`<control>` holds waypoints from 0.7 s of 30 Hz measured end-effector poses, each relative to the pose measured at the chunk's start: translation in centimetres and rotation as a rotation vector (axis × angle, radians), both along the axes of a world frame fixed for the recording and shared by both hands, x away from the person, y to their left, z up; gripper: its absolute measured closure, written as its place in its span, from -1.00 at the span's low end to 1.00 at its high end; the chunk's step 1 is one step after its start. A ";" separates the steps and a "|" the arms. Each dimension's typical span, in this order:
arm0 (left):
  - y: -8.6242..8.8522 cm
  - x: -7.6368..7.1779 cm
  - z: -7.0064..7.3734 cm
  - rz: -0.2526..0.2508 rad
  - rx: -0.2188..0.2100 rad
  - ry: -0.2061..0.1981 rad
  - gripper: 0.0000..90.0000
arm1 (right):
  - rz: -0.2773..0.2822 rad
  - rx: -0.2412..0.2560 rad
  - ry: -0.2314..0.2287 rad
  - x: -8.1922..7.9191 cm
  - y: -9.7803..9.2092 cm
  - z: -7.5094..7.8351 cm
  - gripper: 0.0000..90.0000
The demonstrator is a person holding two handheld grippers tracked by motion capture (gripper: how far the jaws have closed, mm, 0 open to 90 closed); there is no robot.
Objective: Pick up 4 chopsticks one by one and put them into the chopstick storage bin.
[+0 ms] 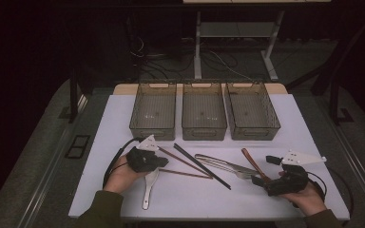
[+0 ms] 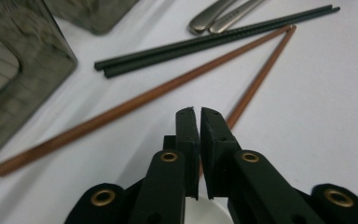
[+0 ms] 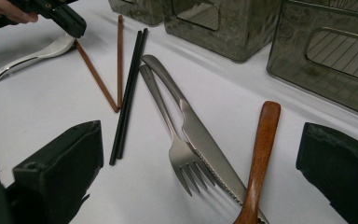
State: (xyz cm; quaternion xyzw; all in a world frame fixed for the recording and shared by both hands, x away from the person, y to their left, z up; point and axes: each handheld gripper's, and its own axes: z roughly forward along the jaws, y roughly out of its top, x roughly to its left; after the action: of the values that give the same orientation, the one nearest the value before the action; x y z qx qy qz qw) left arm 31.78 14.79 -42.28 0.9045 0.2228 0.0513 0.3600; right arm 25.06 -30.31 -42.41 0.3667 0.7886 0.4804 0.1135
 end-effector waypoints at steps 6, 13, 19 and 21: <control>0.0 -2.5 -0.4 -0.021 0.021 0.031 0.95 | -0.003 0.000 -0.001 -0.1 0.0 0.0 -0.98; 0.3 -4.8 -0.5 -0.016 0.030 0.060 0.96 | -0.004 0.002 -0.003 -0.1 0.0 0.1 -0.98; 1.5 -6.7 -0.5 0.002 0.064 0.080 0.96 | -0.008 0.004 -0.002 -0.1 -0.1 0.1 -0.98; 2.0 -7.2 -0.5 0.017 0.056 0.086 0.96 | -0.006 0.002 -0.002 -0.1 -0.1 0.0 -0.98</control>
State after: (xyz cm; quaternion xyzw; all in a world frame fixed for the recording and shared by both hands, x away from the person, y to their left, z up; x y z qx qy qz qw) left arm 24.56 16.81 -42.78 0.9136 0.2443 0.0219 0.3243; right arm 24.99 -30.37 -42.37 0.3688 0.7867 0.4814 0.1155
